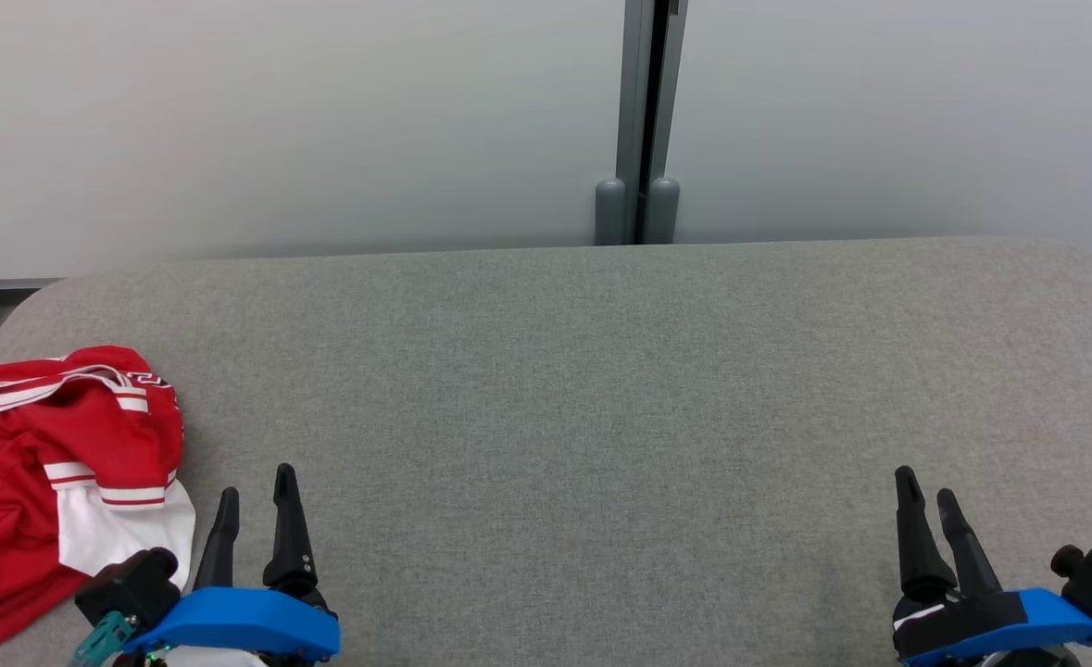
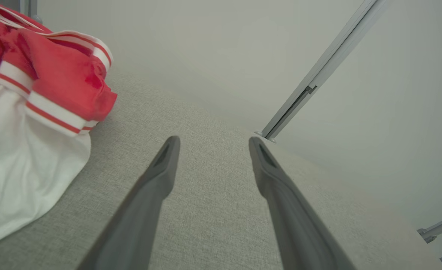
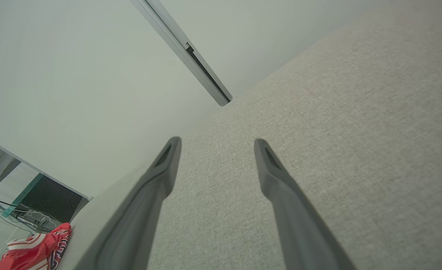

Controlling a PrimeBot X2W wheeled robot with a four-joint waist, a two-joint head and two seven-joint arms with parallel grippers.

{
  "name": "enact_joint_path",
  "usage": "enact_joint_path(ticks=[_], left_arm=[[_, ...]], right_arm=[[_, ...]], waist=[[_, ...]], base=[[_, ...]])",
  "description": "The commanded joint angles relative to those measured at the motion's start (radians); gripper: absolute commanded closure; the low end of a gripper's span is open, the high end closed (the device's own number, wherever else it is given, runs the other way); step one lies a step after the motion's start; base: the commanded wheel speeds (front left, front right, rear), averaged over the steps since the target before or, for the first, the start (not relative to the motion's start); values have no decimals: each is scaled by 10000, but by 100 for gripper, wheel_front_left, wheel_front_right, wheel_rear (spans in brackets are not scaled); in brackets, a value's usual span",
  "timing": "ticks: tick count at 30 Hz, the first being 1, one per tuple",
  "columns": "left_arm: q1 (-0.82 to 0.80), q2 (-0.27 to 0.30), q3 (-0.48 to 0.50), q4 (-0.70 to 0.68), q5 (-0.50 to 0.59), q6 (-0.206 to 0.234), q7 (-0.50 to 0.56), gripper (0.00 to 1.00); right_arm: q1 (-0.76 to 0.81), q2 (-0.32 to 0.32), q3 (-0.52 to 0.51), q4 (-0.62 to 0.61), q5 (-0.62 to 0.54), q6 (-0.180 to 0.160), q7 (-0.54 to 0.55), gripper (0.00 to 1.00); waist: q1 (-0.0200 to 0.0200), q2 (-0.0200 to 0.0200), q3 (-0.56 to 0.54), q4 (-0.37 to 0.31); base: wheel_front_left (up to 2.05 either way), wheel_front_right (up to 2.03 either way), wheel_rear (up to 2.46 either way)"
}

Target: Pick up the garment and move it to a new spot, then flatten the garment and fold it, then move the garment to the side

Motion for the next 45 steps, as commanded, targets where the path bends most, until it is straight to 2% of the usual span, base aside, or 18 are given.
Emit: enact_joint_path(ticks=[1, 26, 45], left_arm=[[-28, 87, -60, -31, 236, 3, -103, 0], [-32, 256, -518, 454, 2262, 182, -648, 0], [61, 360, -797, 632, 3322, 371, -800, 0]], right_arm=[[46, -87, 25, -95, -257, 17, -97, 0], [175, -111, 140, 106, -2361, 23, -635, 0], [256, -123, 165, 119, -3621, 26, -828, 0]], waist=[[0, 0, -1, 3], [-2, 0, -71, 85], [-2, 0, -71, 70]], base=[[0, 0, 0], [0, 0, 0], [0, 0, 0]])
